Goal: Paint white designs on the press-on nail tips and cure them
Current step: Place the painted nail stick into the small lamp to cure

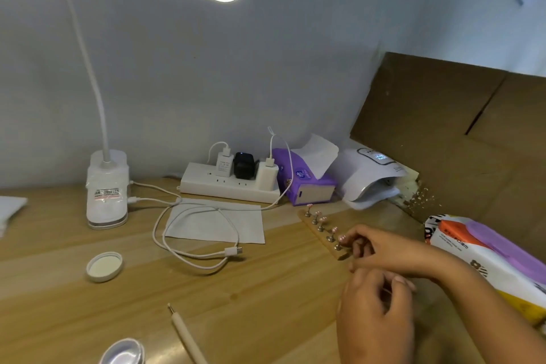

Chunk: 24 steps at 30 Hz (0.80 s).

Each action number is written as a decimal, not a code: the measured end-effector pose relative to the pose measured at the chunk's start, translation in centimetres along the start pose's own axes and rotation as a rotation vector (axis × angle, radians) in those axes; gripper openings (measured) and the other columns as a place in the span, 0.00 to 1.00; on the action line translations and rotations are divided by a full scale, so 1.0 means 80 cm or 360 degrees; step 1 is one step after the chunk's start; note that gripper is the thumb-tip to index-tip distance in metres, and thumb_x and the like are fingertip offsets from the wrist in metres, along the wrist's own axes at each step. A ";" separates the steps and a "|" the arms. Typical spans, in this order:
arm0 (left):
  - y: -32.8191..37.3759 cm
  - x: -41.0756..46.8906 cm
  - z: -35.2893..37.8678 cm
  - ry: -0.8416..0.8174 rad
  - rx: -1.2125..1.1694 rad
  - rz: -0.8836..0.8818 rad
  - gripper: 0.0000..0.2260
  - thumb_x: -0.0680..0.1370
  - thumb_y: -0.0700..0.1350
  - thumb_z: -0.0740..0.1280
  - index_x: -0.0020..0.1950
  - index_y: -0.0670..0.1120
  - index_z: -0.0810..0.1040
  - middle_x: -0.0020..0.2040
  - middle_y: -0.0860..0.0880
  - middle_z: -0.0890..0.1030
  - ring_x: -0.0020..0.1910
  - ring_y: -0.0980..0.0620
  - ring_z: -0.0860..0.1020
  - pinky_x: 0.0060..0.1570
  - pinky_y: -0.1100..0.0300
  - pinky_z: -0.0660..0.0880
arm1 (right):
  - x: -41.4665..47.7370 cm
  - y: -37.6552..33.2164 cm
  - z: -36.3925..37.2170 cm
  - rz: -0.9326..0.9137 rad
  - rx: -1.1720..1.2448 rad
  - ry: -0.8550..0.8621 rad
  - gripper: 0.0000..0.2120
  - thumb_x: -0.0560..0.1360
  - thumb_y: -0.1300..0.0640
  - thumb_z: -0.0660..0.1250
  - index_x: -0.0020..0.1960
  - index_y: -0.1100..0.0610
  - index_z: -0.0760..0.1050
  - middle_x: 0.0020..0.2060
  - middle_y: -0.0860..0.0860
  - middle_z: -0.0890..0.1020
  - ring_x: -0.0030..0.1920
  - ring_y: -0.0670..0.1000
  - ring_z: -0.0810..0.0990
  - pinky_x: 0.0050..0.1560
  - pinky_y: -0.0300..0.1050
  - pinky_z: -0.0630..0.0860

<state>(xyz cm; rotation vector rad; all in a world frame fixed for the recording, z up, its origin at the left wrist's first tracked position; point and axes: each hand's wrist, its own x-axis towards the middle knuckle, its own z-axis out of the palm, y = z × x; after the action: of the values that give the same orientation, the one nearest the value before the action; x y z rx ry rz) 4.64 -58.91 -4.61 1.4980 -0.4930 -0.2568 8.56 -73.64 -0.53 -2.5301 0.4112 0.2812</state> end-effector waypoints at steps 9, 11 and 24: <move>-0.003 0.002 0.000 0.0090 -0.0032 0.0060 0.18 0.75 0.44 0.68 0.27 0.62 0.77 0.38 0.59 0.77 0.40 0.61 0.75 0.47 0.63 0.72 | -0.012 -0.006 0.008 0.0208 -0.0216 0.0511 0.11 0.67 0.51 0.74 0.43 0.50 0.72 0.37 0.48 0.80 0.39 0.46 0.77 0.40 0.42 0.72; -0.004 0.001 0.002 0.0134 -0.0058 0.0063 0.18 0.75 0.43 0.68 0.28 0.63 0.78 0.38 0.62 0.78 0.37 0.62 0.74 0.43 0.64 0.72 | -0.017 0.012 -0.010 0.0329 -0.0177 0.0678 0.10 0.70 0.53 0.73 0.42 0.52 0.71 0.37 0.49 0.79 0.38 0.47 0.77 0.37 0.43 0.70; -0.007 0.002 0.002 0.0130 0.0101 0.0125 0.20 0.75 0.44 0.69 0.26 0.64 0.78 0.39 0.66 0.78 0.34 0.61 0.74 0.39 0.67 0.70 | 0.039 0.075 -0.027 0.0516 0.0251 0.1154 0.14 0.80 0.54 0.64 0.40 0.61 0.79 0.30 0.57 0.79 0.31 0.55 0.77 0.35 0.46 0.72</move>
<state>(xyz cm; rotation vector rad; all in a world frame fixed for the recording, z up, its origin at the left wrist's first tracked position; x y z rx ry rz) 4.80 -59.16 -5.11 1.5409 -0.4971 -0.1189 9.61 -80.33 -2.59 -2.3271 1.0728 -0.5539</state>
